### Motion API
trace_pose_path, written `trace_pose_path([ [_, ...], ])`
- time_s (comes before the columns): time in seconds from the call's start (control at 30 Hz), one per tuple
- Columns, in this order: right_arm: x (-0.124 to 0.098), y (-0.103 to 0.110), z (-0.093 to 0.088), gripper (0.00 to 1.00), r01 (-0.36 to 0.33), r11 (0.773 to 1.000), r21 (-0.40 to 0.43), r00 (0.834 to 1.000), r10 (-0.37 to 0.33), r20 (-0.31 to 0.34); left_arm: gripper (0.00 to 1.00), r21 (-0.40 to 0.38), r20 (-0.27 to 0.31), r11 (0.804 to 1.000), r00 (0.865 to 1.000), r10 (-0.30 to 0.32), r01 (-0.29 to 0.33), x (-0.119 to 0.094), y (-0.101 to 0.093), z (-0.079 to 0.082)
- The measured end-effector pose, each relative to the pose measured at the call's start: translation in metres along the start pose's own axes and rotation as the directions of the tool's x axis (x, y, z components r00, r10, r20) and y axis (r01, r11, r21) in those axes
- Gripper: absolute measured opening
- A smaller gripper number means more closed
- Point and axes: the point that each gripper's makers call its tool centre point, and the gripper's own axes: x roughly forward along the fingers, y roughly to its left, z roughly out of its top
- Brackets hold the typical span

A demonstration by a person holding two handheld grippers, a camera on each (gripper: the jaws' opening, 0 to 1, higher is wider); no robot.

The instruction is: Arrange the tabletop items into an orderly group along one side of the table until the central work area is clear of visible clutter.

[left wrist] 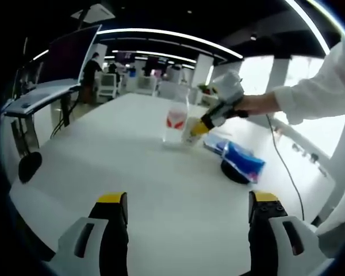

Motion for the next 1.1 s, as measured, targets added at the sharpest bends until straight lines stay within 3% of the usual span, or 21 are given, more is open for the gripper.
trace_pose_path([
  [0.13,-0.001,0.002,-0.005,0.0,-0.02,1.0,0.013,0.998,0.021,-0.059,0.83,-0.001,0.002,1.0,1.0,0.001,-0.001,0.0,0.0,0.0],
  [0.37,0.0,0.008,-0.012,0.0,-0.031,0.999,0.041,0.994,0.036,-0.106,0.83,-0.005,0.008,1.0,1.0,0.006,-0.006,-0.002,0.0,0.002],
  [0.6,0.001,0.016,-0.008,0.0,-0.047,0.998,0.047,0.992,0.052,-0.113,0.83,-0.009,0.007,1.0,1.0,0.004,-0.004,-0.002,0.0,0.002],
  [0.93,0.005,0.011,-0.009,0.01,-0.056,0.997,0.062,0.99,0.063,-0.124,0.84,-0.017,0.007,1.0,1.0,0.005,-0.005,-0.002,0.003,0.001],
  [1.1,0.005,0.011,-0.005,0.06,-0.058,0.995,0.083,0.992,0.066,-0.104,0.85,-0.024,0.008,1.0,1.0,0.001,-0.001,-0.001,0.003,0.0],
])
